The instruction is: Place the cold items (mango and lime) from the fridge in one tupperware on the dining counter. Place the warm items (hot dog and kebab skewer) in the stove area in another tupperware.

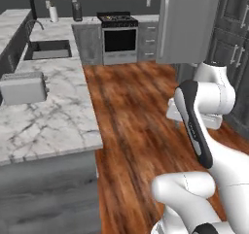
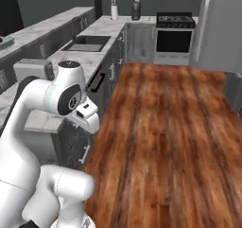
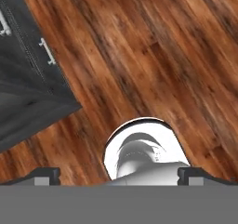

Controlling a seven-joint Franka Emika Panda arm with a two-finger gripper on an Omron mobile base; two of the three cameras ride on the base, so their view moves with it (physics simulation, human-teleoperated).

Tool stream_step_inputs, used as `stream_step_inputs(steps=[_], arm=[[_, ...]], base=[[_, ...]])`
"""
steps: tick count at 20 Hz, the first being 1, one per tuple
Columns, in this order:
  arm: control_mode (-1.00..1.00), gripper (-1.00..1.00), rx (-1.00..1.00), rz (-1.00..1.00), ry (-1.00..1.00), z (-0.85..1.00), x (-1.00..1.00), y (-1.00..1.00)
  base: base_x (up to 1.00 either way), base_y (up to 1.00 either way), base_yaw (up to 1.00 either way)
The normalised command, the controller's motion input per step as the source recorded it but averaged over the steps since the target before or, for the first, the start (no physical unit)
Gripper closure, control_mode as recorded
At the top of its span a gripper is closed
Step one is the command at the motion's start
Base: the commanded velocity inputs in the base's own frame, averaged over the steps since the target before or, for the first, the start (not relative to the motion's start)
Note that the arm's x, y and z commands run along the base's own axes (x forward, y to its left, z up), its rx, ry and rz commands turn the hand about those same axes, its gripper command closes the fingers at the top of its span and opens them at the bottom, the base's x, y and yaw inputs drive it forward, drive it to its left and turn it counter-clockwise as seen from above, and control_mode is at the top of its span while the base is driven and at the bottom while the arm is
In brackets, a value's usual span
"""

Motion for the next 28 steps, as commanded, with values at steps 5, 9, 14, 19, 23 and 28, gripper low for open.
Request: stream_step_inputs(steps=[5,9,14,19,23,28], arm=[[1.0,-1.0,0.0,0.0,0.0,0.0,0.0,0.0],[1.0,-1.0,0.0,0.0,0.0,0.0,0.0,0.0],[1.0,-1.0,0.0,0.0,0.0,0.0,0.0,0.0],[1.0,-1.0,0.0,0.0,0.0,0.0,0.0,0.0],[1.0,-1.0,0.0,0.0,0.0,0.0,0.0,0.0],[1.0,-1.0,0.0,0.0,0.0,0.0,0.0,0.0]], base=[[0.29,-1.0,0.25],[1.0,-0.96,0.3],[0.99,-0.54,0.07],[1.0,-0.14,0.0],[1.0,-0.13,0.05],[1.0,-0.07,-0.01]])
